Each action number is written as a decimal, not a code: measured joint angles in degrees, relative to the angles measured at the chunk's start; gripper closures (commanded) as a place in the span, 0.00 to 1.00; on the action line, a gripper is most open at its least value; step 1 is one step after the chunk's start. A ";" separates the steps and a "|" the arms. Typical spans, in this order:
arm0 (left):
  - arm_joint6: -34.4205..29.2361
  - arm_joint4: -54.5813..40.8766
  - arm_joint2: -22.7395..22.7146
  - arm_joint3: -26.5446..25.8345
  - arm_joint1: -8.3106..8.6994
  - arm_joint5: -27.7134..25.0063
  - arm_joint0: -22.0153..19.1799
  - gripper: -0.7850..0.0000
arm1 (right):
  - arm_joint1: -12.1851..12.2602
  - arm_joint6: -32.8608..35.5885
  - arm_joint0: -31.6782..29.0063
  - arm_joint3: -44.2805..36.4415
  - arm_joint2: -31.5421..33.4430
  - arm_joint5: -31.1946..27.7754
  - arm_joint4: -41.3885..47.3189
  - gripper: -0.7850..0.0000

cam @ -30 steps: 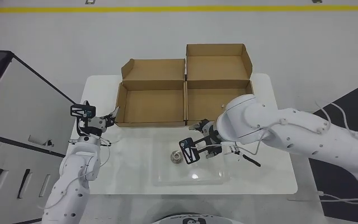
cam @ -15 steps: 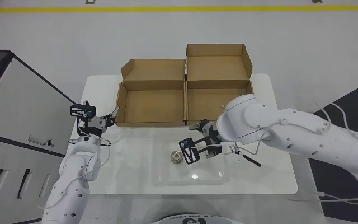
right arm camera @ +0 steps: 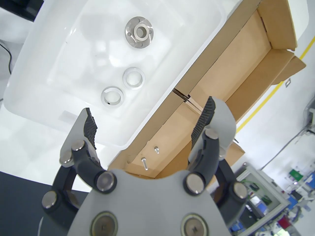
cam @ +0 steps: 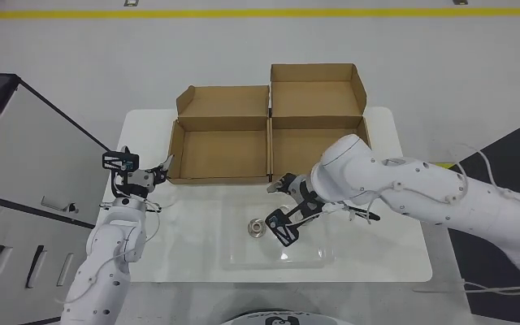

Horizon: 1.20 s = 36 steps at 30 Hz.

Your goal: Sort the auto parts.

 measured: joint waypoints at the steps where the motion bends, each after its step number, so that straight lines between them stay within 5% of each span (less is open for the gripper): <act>1: 0.00 0.00 0.00 0.00 0.00 0.00 0.00 0.00 | -0.11 0.20 -0.13 -0.02 0.00 -0.02 -0.35 0.00; 36: 0.00 0.00 0.00 0.00 0.00 0.00 0.00 0.00 | -0.10 1.67 -0.15 -0.09 0.00 0.17 -0.19 0.00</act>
